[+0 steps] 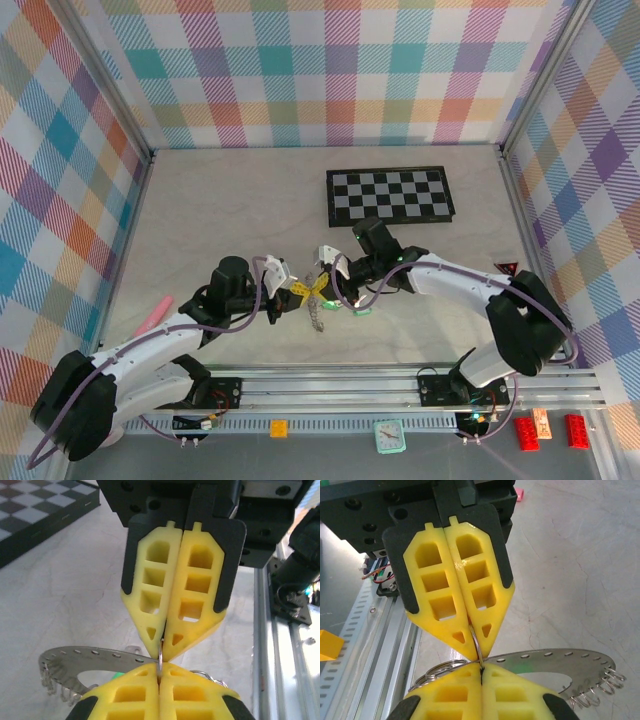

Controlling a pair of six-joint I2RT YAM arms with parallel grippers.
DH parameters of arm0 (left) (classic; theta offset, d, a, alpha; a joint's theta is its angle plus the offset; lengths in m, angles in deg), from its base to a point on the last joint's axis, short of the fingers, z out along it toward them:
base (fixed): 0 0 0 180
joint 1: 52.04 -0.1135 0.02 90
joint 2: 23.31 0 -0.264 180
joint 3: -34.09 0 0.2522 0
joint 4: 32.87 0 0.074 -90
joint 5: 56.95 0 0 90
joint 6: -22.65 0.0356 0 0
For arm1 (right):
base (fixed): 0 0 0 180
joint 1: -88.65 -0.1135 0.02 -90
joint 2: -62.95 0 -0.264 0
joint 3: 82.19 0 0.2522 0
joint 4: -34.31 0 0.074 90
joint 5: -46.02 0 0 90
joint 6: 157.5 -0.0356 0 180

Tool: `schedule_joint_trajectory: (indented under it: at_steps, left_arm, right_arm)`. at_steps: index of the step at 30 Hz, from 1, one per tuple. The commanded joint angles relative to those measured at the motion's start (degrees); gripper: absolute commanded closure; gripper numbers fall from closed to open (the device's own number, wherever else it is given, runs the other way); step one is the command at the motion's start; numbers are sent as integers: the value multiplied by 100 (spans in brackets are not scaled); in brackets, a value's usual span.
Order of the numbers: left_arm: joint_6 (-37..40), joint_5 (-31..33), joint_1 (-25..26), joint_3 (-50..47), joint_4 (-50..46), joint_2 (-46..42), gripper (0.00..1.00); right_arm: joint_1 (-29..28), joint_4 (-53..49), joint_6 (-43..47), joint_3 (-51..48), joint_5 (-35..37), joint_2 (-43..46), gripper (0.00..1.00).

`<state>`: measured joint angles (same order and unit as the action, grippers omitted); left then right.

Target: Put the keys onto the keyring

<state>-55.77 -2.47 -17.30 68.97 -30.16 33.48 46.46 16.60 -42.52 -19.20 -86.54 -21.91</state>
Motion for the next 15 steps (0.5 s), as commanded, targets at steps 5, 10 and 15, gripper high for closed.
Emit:
schedule_joint_trajectory:
  at_steps: [5,10,15]
  left_arm:
    - [-195,-68,25,-202,821,-81,100]
    - [-261,-127,25,-423,1446,-83,100]
    - [-235,-217,33,-503,1569,-64,100]
  right_arm:
    - [149,1188,-441,-614,-495,339,63]
    - [185,2097,-674,-1035,-678,387,63]
    - [211,2457,-824,-1163,-363,373,68]
